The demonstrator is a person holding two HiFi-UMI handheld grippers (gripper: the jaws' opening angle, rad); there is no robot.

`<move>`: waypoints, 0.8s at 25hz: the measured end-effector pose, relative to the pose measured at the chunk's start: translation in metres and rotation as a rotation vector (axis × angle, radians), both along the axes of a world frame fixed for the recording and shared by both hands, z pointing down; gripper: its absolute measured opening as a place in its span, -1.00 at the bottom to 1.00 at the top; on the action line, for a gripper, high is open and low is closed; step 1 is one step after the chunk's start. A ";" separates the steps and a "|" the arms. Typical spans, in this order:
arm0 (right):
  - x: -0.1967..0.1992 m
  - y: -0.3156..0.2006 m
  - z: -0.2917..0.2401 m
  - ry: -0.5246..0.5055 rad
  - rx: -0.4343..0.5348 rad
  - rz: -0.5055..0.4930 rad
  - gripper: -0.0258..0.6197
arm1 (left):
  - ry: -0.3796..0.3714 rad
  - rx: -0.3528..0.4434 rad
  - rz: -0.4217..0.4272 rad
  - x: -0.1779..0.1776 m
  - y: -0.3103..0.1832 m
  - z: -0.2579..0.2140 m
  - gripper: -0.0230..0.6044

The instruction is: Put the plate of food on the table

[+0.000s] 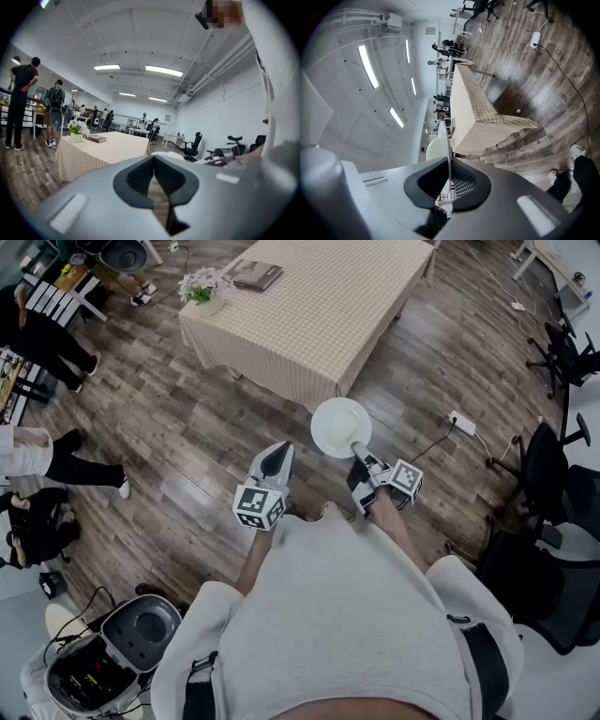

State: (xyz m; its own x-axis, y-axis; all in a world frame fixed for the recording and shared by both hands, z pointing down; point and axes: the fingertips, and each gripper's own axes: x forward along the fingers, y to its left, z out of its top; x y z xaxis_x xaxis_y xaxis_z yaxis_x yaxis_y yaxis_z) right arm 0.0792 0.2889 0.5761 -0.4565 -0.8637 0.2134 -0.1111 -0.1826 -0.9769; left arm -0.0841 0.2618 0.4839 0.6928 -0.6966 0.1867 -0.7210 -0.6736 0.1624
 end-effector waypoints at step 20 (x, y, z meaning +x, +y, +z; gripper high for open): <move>0.036 -0.008 0.020 -0.003 -0.002 0.010 -0.89 | -0.002 -0.010 0.016 0.039 -0.007 0.019 -0.90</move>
